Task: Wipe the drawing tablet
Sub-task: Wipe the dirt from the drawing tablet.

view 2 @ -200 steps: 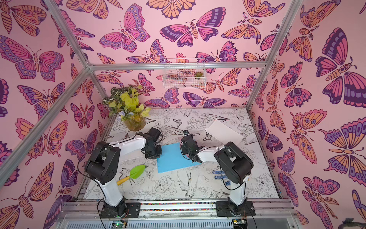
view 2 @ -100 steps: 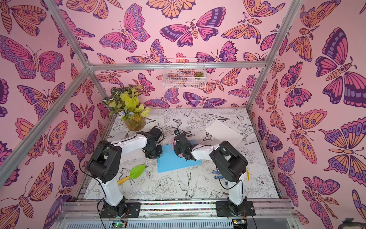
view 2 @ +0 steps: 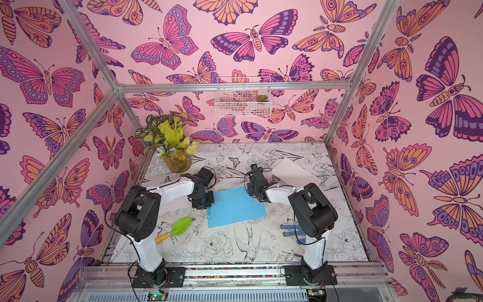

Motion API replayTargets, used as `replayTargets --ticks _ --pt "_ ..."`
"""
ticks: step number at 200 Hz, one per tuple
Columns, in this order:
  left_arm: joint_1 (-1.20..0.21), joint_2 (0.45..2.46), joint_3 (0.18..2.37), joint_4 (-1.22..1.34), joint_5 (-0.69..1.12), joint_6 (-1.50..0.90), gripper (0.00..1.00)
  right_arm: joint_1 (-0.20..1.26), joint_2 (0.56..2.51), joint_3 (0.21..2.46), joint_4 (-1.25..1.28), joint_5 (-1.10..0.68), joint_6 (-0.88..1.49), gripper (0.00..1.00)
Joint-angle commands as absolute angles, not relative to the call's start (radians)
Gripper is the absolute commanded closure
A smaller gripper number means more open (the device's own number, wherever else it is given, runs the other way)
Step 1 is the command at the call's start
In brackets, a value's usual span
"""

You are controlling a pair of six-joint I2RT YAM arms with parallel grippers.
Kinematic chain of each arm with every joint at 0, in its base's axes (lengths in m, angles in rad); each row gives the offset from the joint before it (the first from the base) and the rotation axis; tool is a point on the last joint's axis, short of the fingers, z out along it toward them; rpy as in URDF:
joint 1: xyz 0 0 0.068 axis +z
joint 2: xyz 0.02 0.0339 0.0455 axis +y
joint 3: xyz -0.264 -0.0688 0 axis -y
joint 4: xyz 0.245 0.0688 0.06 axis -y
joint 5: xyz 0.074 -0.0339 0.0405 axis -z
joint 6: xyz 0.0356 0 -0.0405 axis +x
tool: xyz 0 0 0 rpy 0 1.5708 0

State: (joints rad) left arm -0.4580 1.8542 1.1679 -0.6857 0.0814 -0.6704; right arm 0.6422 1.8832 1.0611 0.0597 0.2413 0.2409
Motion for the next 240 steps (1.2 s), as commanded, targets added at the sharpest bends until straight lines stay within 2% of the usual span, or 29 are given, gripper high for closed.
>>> replayTargets --ticks 1,13,34,60,81,104,120,141,164,180,222,240 --pt "-0.463 1.940 1.127 -0.707 0.096 -0.678 0.78 0.757 1.952 1.154 0.026 0.206 0.239 1.00" --pt "-0.463 1.941 1.128 -0.706 0.098 -0.682 0.78 0.731 1.962 1.168 -0.010 0.237 0.286 1.00" --pt "-0.464 1.936 1.125 -0.703 0.097 -0.685 0.79 0.599 1.919 1.105 -0.058 0.242 0.335 1.00" --pt "-0.463 1.933 1.119 -0.699 0.098 -0.691 0.79 0.500 1.828 0.994 -0.052 0.235 0.262 1.00" --pt "-0.463 1.931 1.119 -0.697 0.098 -0.692 0.79 0.580 1.808 0.980 -0.001 0.180 0.209 1.00" --pt "-0.463 1.931 1.119 -0.696 0.098 -0.692 0.79 0.760 1.850 1.040 0.055 0.140 0.183 1.00" --pt "-0.463 1.934 1.119 -0.697 0.103 -0.692 0.79 0.793 1.873 1.069 0.035 0.205 0.236 1.00" --pt "-0.463 1.930 1.114 -0.696 0.103 -0.698 0.79 0.686 1.847 1.027 -0.041 0.255 0.308 1.00" --pt "-0.464 1.927 1.107 -0.692 0.100 -0.702 0.79 0.532 1.729 0.894 -0.070 0.291 0.309 1.00" --pt "-0.463 1.925 1.103 -0.691 0.100 -0.703 0.79 0.502 1.653 0.815 -0.038 0.246 0.263 1.00" --pt "-0.463 1.921 1.104 -0.690 0.104 -0.712 0.79 0.781 1.709 0.875 0.020 0.199 0.307 1.00" --pt "-0.463 1.923 1.104 -0.690 0.113 -0.715 0.79 0.831 1.741 0.902 -0.005 0.260 0.362 1.00"
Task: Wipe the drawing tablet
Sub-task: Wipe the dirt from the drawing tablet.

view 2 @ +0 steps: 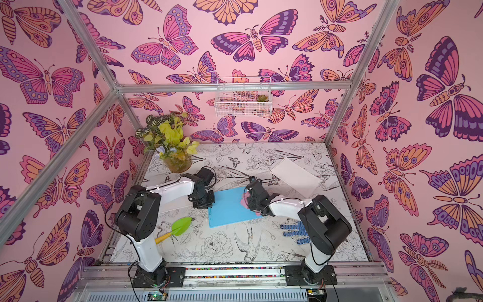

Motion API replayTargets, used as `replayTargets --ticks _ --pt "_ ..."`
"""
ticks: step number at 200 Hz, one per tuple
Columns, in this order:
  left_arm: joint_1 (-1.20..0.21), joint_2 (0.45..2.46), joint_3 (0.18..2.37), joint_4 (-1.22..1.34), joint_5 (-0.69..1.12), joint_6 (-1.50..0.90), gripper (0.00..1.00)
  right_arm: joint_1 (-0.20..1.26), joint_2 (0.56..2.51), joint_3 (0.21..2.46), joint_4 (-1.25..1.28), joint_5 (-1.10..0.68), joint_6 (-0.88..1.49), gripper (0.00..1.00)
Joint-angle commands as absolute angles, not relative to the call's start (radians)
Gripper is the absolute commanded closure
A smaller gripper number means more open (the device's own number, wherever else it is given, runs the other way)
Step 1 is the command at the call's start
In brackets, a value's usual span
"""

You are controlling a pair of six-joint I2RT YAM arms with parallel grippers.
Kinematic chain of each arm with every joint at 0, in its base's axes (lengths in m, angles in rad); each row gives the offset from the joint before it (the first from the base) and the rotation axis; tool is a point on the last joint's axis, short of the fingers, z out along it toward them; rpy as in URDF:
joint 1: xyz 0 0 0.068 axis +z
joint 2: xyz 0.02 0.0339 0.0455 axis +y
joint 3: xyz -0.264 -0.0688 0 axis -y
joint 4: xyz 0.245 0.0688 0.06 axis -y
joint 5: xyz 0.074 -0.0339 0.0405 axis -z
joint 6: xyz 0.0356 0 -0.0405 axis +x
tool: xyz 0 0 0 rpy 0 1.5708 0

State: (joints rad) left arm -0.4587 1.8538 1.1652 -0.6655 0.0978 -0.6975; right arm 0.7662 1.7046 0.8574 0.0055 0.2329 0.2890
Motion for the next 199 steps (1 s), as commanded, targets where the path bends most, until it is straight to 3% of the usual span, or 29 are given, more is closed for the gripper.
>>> replayTargets --ticks 1,48,71,111,131,166,183,199 --pt "-0.463 1.923 1.104 -0.690 0.114 -0.715 0.79 0.830 1.741 0.903 -0.010 0.266 0.367 1.00" --pt "-0.463 1.918 1.095 -0.684 0.117 -0.718 0.79 0.583 1.553 0.749 -0.232 0.414 0.555 1.00" --pt "-0.464 1.917 1.094 -0.682 0.118 -0.721 0.79 0.617 1.502 0.711 -0.209 0.395 0.548 1.00" --pt "-0.463 1.923 1.103 -0.680 0.127 -0.723 0.79 0.901 1.618 0.782 -0.029 0.330 0.479 1.00" --pt "-0.463 1.924 1.102 -0.678 0.128 -0.724 0.80 0.887 1.637 0.791 -0.104 0.398 0.552 1.00" --pt "-0.464 1.924 1.096 -0.677 0.129 -0.723 0.79 0.710 1.506 0.721 -0.324 0.492 0.692 1.00" --pt "-0.464 1.926 1.097 -0.673 0.133 -0.721 0.80 0.723 1.475 0.706 -0.290 0.483 0.660 1.00" --pt "-0.464 1.930 1.097 -0.668 0.141 -0.721 0.79 0.821 1.503 0.733 -0.207 0.478 0.596 1.00"
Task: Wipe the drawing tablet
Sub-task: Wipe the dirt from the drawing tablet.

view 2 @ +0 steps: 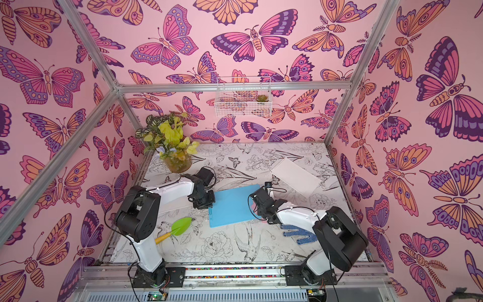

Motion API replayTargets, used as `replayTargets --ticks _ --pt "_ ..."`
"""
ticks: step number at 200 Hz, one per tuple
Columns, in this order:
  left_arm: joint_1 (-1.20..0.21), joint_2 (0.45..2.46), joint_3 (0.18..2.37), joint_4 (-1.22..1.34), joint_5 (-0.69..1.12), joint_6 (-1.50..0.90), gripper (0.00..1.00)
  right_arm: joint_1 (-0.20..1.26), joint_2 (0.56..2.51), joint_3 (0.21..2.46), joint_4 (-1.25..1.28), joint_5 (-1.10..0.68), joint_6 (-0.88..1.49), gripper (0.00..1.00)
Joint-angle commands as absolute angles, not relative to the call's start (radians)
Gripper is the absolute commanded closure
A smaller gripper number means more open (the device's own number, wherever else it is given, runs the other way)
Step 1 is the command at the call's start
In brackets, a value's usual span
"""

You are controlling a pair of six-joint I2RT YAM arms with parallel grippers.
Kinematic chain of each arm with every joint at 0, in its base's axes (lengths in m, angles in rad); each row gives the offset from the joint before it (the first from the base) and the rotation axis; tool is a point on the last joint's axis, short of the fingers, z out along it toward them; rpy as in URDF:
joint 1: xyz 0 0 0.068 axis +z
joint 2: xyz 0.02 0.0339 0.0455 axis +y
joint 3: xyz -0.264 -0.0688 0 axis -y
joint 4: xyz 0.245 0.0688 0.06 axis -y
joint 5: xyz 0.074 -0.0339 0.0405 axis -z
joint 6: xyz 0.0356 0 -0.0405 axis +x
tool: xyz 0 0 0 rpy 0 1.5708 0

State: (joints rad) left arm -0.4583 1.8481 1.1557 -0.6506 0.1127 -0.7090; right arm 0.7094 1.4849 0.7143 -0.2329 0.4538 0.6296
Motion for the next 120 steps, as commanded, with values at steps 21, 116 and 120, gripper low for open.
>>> replayTargets --ticks 21,116,120 --pt "-0.465 1.930 1.098 -0.658 0.151 -0.719 0.79 0.953 1.596 0.790 -0.046 0.350 0.507 1.00" --pt "-0.465 1.925 1.086 -0.602 0.213 -0.678 0.79 0.832 1.501 0.739 -0.200 0.444 0.574 1.00" --pt "-0.465 1.923 1.086 -0.599 0.215 -0.675 0.80 0.867 1.519 0.752 -0.168 0.440 0.555 1.00"
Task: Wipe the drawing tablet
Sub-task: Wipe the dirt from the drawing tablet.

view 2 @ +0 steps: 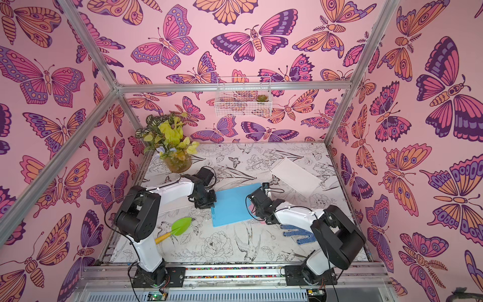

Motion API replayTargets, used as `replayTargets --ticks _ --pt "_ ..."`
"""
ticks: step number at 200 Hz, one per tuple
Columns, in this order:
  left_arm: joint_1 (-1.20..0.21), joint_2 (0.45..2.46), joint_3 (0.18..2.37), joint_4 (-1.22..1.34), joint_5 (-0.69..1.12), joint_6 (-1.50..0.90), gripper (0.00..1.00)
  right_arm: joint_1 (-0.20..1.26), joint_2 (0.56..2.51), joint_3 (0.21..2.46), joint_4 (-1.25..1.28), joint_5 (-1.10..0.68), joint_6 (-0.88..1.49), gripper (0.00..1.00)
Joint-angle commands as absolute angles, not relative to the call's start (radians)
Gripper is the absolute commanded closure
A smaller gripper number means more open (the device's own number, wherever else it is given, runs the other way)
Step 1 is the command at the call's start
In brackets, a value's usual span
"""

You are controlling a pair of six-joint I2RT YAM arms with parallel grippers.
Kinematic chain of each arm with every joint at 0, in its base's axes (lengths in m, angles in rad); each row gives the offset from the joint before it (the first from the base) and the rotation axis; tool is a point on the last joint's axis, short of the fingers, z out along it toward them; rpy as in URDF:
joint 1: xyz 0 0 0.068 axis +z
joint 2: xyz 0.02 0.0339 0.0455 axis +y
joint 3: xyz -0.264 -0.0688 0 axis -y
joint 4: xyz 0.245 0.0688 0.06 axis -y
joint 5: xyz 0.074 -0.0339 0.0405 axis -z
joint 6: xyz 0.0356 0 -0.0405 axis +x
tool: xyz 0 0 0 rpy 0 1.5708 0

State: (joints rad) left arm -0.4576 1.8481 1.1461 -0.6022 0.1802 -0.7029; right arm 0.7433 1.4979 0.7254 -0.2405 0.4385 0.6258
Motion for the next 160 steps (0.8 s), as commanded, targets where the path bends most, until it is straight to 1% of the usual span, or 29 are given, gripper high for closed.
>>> replayTargets --ticks 1,9,17,25,35,47,59,80,96,109,120,145,160 --pt "-0.465 1.922 1.086 -0.599 0.215 -0.674 0.80 0.874 1.524 0.757 -0.162 0.438 0.551 1.00" --pt "-0.465 1.919 1.086 -0.597 0.218 -0.669 0.80 0.939 1.563 0.793 -0.101 0.403 0.526 1.00" --pt "-0.465 1.919 1.084 -0.594 0.222 -0.663 0.79 0.991 1.644 0.837 -0.047 0.351 0.520 1.00" --pt "-0.465 1.919 1.085 -0.592 0.225 -0.658 0.79 1.025 1.702 0.880 -0.004 0.304 0.527 1.00" --pt "-0.465 1.919 1.083 -0.592 0.228 -0.650 0.79 1.049 1.755 0.928 0.008 0.293 0.556 1.00" --pt "-0.465 1.914 1.081 -0.592 0.227 -0.644 0.80 1.036 1.785 0.954 -0.034 0.335 0.598 1.00" --pt "-0.465 1.910 1.079 -0.592 0.227 -0.635 0.80 0.977 1.770 0.939 -0.103 0.381 0.638 1.00" --pt "-0.465 1.904 1.072 -0.594 0.223 -0.620 0.79 0.839 1.665 0.832 -0.172 0.447 0.692 1.00" --pt "-0.465 1.905 1.071 -0.593 0.222 -0.606 0.79 0.778 1.607 0.798 -0.225 0.484 0.673 1.00" --pt "-0.465 1.905 1.071 -0.592 0.224 -0.601 0.80 0.785 1.607 0.804 -0.193 0.463 0.619 1.00" --pt "-0.465 1.910 1.071 -0.591 0.223 -0.600 0.80 0.825 1.645 0.839 -0.144 0.429 0.592 1.00" --pt "-0.465 1.912 1.069 -0.588 0.225 -0.599 0.80 0.942 1.817 1.028 -0.038 0.310 0.537 1.00" --pt "-0.465 1.909 1.069 -0.584 0.226 -0.596 0.80 0.955 1.894 1.140 -0.099 0.336 0.560 1.00"
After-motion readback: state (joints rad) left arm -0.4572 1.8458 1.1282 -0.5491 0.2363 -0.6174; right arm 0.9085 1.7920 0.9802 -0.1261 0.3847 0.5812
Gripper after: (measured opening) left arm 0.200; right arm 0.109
